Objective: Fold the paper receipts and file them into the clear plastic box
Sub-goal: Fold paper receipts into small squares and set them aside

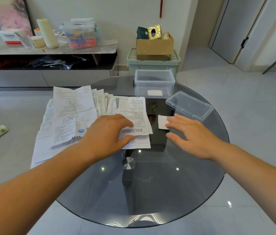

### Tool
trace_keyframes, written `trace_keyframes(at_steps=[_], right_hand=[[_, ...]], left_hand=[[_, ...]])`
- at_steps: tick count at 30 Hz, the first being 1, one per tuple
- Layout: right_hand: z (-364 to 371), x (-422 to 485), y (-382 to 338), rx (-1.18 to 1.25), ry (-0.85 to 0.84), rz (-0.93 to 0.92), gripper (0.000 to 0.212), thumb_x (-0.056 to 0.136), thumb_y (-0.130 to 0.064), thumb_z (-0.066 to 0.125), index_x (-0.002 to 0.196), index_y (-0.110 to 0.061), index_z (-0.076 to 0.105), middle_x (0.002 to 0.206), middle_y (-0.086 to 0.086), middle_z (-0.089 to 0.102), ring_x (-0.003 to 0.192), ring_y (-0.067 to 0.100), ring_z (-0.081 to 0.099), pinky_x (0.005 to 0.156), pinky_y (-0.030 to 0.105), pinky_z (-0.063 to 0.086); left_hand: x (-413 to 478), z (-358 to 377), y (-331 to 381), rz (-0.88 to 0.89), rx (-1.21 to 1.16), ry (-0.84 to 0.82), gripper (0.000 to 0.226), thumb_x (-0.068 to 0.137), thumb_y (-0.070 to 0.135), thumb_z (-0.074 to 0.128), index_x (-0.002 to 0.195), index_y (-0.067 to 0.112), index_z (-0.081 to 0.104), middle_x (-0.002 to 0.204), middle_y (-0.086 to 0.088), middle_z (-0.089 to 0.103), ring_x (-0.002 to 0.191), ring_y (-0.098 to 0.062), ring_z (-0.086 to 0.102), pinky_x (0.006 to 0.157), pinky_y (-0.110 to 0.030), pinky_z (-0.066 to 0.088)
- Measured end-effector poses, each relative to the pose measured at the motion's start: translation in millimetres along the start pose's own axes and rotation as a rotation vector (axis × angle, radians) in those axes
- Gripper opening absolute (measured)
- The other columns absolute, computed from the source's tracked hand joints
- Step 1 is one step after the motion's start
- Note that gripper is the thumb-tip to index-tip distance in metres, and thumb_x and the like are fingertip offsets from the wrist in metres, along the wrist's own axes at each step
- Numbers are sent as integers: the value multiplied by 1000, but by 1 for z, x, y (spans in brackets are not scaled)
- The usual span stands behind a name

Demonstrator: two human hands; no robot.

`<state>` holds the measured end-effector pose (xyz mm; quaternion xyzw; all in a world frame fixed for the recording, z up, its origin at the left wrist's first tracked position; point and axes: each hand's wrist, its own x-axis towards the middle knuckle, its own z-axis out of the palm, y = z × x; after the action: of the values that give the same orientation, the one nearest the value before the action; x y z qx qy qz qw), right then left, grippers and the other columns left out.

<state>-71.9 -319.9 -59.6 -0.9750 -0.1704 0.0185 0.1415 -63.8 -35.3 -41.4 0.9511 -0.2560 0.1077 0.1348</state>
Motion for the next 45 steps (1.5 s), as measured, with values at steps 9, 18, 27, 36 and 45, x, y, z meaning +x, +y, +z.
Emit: trace_keyframes(at_steps=[9,18,27,36,45], right_hand=[[-6,-8,-28,266,284,-32,60,86,-67,43,127,-27,64,140,-19,53,139,1,34,116,36,31],[-4,-16,-72,331,168,-64,52,92,-51,60,140,-33,50,146,-22,44,133,-5,35,112,24,33],[-10,-29,-85,445,175,-110,71,78,-58,72,142,-43,44,146,-28,43,132,-3,42,112,32,40],[24,-86,-80,241,-7,-305,48,82,-64,64,119,-34,64,130,-19,60,125,0,50,104,34,46],[32,-99,-81,223,54,-341,24,98,-42,51,100,-27,69,116,-15,63,115,3,53,96,21,47]], left_hand=[[-2,-9,2,-41,-91,100,21,96,38,61,107,27,74,112,9,69,97,-10,63,83,-22,48],[-14,-13,11,-52,-83,173,10,92,32,67,93,24,74,97,9,68,84,-12,63,71,-32,57],[-36,-37,37,212,19,309,10,89,23,66,82,16,68,88,0,67,73,-20,62,61,-35,54],[-107,-21,60,259,-68,-38,26,94,55,45,85,30,48,74,14,56,59,-8,51,50,-25,46],[-111,-17,47,167,-175,-219,36,89,63,46,116,40,57,122,21,56,112,-4,51,97,-25,47]])
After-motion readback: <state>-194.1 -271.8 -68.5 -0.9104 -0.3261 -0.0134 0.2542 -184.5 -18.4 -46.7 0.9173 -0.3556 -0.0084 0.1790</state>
